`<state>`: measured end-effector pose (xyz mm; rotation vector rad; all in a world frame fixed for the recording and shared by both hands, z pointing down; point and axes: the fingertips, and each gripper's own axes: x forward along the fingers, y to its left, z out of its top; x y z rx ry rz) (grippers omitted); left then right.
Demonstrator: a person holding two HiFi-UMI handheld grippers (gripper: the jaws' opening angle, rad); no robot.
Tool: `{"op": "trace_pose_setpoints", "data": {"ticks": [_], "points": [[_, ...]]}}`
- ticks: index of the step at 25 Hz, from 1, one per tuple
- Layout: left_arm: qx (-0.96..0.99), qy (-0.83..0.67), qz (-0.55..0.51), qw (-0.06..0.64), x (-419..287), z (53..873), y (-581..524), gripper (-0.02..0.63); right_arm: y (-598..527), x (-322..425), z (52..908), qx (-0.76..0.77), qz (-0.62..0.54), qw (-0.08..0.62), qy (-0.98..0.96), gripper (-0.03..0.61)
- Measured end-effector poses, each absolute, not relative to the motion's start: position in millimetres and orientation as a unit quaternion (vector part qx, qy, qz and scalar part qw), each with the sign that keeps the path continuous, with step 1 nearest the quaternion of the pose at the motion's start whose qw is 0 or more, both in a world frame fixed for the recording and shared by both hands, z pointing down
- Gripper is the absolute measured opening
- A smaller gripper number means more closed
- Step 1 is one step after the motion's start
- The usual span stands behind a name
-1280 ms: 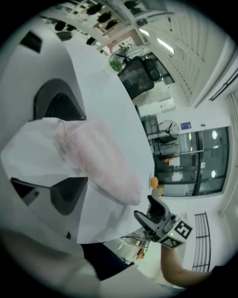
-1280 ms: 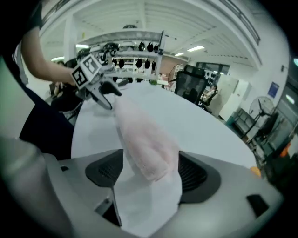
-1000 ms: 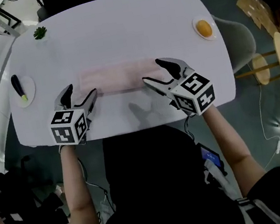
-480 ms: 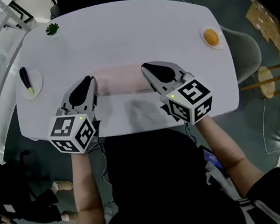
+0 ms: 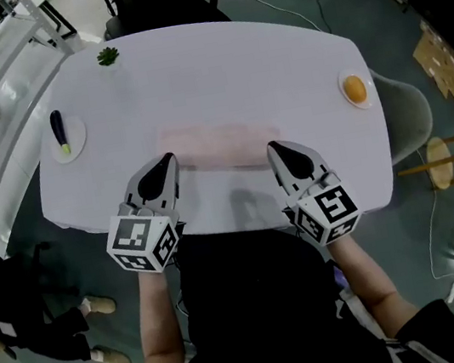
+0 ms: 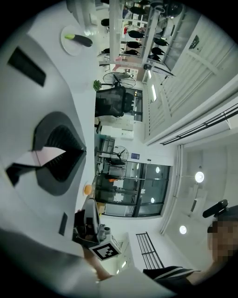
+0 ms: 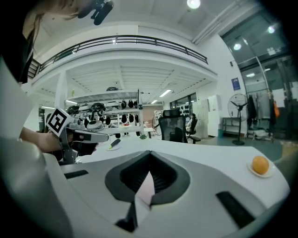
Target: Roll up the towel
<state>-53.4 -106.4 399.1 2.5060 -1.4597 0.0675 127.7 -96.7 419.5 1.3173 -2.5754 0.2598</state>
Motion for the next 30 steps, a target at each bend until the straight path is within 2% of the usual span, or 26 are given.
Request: {"op": "trace_pose_setpoints", "data": {"ticks": [6, 30], "points": [[0.853, -0.51, 0.043, 0.104, -53.4, 406.2, -94.8, 0.014, -92.8, 156.3, 429.9, 0.481, 0.112, 0.114, -0.862, 0.008], [0.827, -0.548, 0.065, 0.111, -67.7, 419.4, -94.1, 0.014, -94.0, 178.3, 436.9, 0.481, 0.089, 0.148, -0.86, 0.008]]}}
